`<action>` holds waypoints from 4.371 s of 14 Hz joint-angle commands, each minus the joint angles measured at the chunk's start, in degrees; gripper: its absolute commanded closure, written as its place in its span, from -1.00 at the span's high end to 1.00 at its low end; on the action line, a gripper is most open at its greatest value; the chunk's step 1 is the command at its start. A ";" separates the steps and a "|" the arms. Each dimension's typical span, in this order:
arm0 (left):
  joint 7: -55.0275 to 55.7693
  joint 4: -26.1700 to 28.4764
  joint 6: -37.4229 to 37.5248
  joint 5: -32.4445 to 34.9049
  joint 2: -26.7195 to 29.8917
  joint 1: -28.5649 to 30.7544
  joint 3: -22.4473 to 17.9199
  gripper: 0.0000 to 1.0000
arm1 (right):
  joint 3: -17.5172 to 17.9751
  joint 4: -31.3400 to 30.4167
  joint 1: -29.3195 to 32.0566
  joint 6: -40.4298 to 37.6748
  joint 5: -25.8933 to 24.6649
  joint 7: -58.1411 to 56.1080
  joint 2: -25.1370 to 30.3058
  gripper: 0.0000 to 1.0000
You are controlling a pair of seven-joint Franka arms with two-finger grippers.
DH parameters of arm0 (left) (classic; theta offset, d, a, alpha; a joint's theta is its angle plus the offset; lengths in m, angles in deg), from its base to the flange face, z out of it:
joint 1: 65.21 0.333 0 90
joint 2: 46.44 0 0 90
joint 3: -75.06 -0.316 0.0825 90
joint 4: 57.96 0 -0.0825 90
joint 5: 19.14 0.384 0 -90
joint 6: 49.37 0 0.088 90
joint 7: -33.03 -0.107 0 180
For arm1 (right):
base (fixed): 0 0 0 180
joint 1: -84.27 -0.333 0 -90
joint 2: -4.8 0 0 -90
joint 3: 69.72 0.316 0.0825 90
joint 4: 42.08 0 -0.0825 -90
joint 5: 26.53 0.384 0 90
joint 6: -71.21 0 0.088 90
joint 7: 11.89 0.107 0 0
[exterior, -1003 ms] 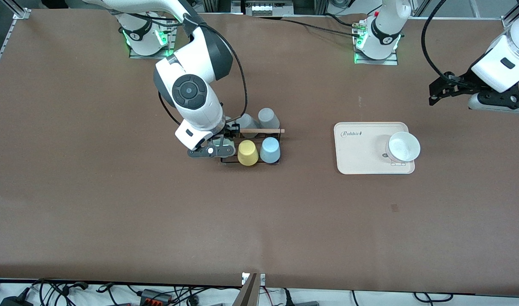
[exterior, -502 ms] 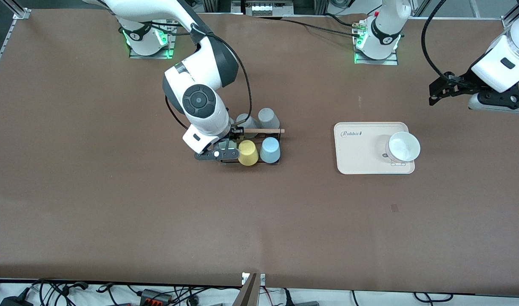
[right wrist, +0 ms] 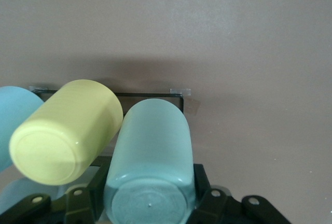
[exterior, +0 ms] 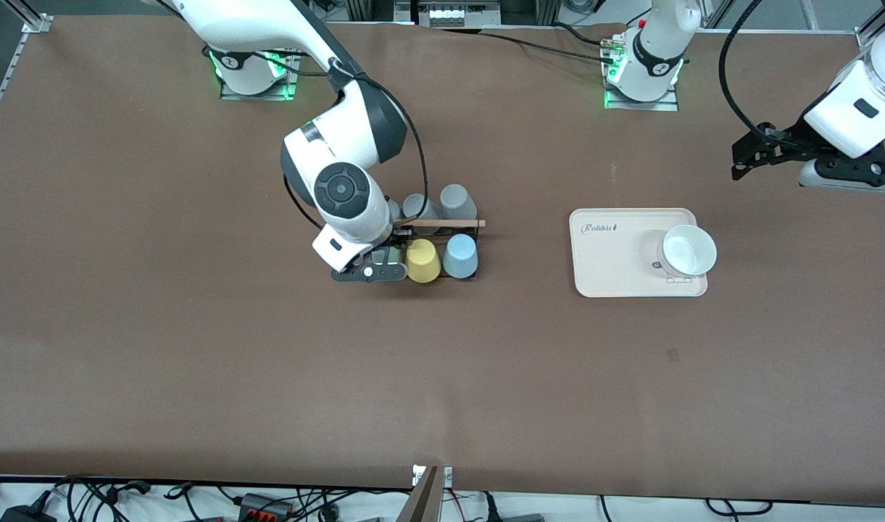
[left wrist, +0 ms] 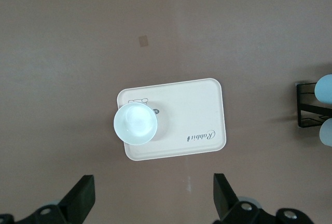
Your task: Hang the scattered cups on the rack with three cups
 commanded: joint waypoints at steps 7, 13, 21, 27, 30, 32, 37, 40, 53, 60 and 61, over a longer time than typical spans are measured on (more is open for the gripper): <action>-1.24 -1.72 0.75 -0.74 -0.83 0.31 0.07 1.00 | -0.06 2.01 0.36 -0.57 3.12 1.03 -2.12 -0.40; -1.15 -1.72 0.75 -0.74 -0.92 0.23 0.16 1.00 | -0.23 2.19 1.67 -0.84 3.03 1.03 -1.51 1.00; -1.15 -1.72 0.75 -0.74 -0.92 0.23 0.16 1.00 | -0.32 3.42 5.63 -3.29 2.86 -0.03 3.49 1.00; -1.15 -1.72 0.75 -0.74 -0.92 0.31 0.16 1.00 | -0.32 3.42 15.12 -4.62 1.98 -0.11 10.35 1.00; -1.15 -1.72 0.75 -0.74 -0.92 0.23 0.25 1.00 | -0.50 4.64 18.80 -9.52 1.72 -6.23 12.90 1.00; -1.24 -1.72 0.75 -0.74 -0.92 0.31 0.16 1.00 | -0.41 4.91 22.75 -11.55 0.06 -13.26 14.65 1.00; -1.24 -1.72 0.75 -0.74 -0.92 0.31 0.16 1.00 | -0.41 4.91 31.82 -13.49 -1.18 -25.94 18.35 1.00; -1.24 -1.72 0.75 -0.74 -0.92 0.23 0.16 1.00 | -0.41 4.91 35.42 -13.50 -1.27 -30.94 19.32 1.00; -1.50 -1.72 0.75 -0.74 -0.92 0.31 0.16 1.00 | -5.16 -8.85 33.41 -9.20 -3.56 -33.60 29.50 1.00; -1.50 -1.72 0.75 -0.74 -0.92 0.23 0.16 1.00 | -5.07 -23.73 33.41 -0.67 -3.65 -33.69 37.07 1.00; -1.50 -1.72 0.75 -0.74 -0.92 0.23 0.16 1.00 | -5.07 -23.56 33.41 -1.18 -3.65 -33.86 37.08 1.00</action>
